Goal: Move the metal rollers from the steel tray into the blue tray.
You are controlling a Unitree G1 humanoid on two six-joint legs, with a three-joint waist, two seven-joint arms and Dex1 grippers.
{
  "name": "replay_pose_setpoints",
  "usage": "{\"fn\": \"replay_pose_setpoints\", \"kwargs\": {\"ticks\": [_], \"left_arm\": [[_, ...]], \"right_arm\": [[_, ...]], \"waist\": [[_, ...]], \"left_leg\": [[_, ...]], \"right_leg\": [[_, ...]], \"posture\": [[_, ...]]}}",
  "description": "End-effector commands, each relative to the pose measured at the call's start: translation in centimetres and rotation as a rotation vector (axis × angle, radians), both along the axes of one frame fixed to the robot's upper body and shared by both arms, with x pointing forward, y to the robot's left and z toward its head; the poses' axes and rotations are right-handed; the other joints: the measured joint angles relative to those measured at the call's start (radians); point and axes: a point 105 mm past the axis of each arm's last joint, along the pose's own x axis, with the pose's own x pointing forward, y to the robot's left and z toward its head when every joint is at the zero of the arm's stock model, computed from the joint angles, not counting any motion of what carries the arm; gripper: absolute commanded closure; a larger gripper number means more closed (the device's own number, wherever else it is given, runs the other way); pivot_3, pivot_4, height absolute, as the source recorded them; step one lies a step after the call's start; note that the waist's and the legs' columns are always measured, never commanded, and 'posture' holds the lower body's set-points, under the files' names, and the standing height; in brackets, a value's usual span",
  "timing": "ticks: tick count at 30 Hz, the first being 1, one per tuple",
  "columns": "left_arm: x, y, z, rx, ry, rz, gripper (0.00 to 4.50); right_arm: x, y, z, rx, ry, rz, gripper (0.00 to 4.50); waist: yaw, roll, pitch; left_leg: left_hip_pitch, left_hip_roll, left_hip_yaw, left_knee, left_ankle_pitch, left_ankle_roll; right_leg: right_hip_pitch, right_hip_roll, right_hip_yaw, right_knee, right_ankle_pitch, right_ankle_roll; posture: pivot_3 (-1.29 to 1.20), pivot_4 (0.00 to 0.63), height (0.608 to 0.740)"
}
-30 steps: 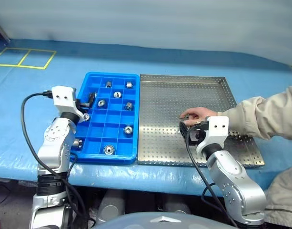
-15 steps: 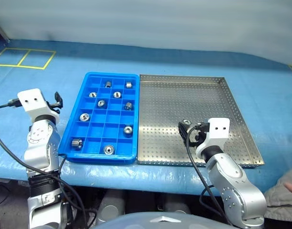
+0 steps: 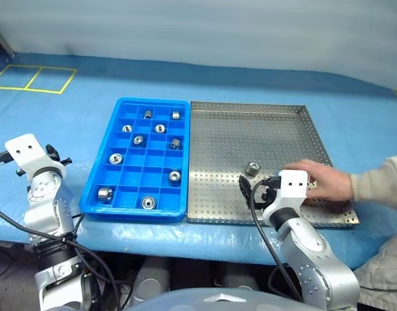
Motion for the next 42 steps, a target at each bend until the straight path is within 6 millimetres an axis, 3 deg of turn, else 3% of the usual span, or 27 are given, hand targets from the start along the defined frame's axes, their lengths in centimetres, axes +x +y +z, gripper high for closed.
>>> {"fn": "replay_pose_setpoints", "kwargs": {"ticks": [1,3,10,15,22,25,30,36,42], "left_arm": [[-0.3,0.5,0.3,0.009,-0.015,0.027,4.00],[-0.2,0.5,0.2,0.004,-0.015,0.028,4.42],[-0.2,0.9,0.4,0.013,-0.017,0.059,4.42],[-0.2,1.5,1.1,0.008,-0.059,0.108,4.42],[-0.2,2.2,1.6,0.138,-0.058,0.197,4.42],[0.1,2.1,1.2,0.110,-0.056,0.176,4.50],[-0.1,2.4,0.8,0.181,0.019,0.184,4.50],[0.3,1.6,0.4,0.163,0.005,0.135,4.50],[1.0,1.2,1.0,0.173,-0.007,0.117,4.50]], "right_arm": [[-0.2,0.3,1.2,0.000,-0.042,0.011,0.00],[-0.2,0.3,1.2,-0.003,-0.042,0.012,0.00],[0.2,-0.9,1.4,-0.015,-0.055,-0.036,0.00],[0.7,-4.3,1.5,-0.044,-0.086,-0.197,0.00],[0.4,-10.0,1.3,-0.140,-0.109,-0.438,0.00],[-0.1,-12.3,1.0,-0.158,-0.103,-0.539,0.93],[-0.7,-14.5,1.3,-0.150,-0.123,-0.653,2.57],[-0.4,-14.2,1.1,-0.125,-0.127,-0.662,4.48],[0.1,-13.2,1.0,-0.108,-0.137,-0.642,4.48]], "waist": [[0.000,0.000,0.000],[0.000,-0.001,0.000],[0.000,-0.003,-0.002],[0.005,-0.003,-0.002],[0.009,-0.004,-0.002],[0.008,-0.004,-0.002],[0.007,-0.003,-0.003],[0.006,-0.003,-0.003],[0.004,-0.003,-0.003]], "left_leg": [[0.000,0.000,0.000,0.000,0.000,0.000],[0.000,0.000,0.000,0.000,0.000,0.000],[0.000,0.000,0.000,0.000,0.000,0.000],[0.000,0.000,0.000,0.000,0.000,0.000],[0.000,-0.001,0.000,-0.001,0.001,0.000],[0.000,-0.001,0.000,-0.001,0.001,-0.001],[0.000,0.000,0.000,-0.001,0.001,0.000],[0.001,0.000,0.001,-0.002,0.001,0.000],[0.001,0.000,0.001,-0.002,0.001,0.000]], "right_leg": [[0.000,0.000,0.000,0.000,0.000,0.000],[0.000,0.000,0.000,0.000,0.000,0.000],[0.000,0.000,0.000,0.000,0.000,0.000],[0.000,0.000,0.000,0.000,0.000,0.000],[0.000,0.000,0.000,0.000,0.001,0.000],[0.000,0.000,0.000,0.000,0.001,0.000],[0.000,0.000,0.000,0.000,0.001,0.000],[0.000,0.000,0.000,0.000,0.001,-0.001],[0.000,0.000,0.001,0.000,0.001,-0.001]], "posture": [[0.15,0.150,0.740],[0.15,0.150,0.740],[0.15,0.150,0.740],[0.15,0.150,0.740],[0.14,0.150,0.740],[0.14,0.150,0.740],[0.14,0.150,0.740],[0.15,0.150,0.740],[0.13,0.150,0.740]]}}
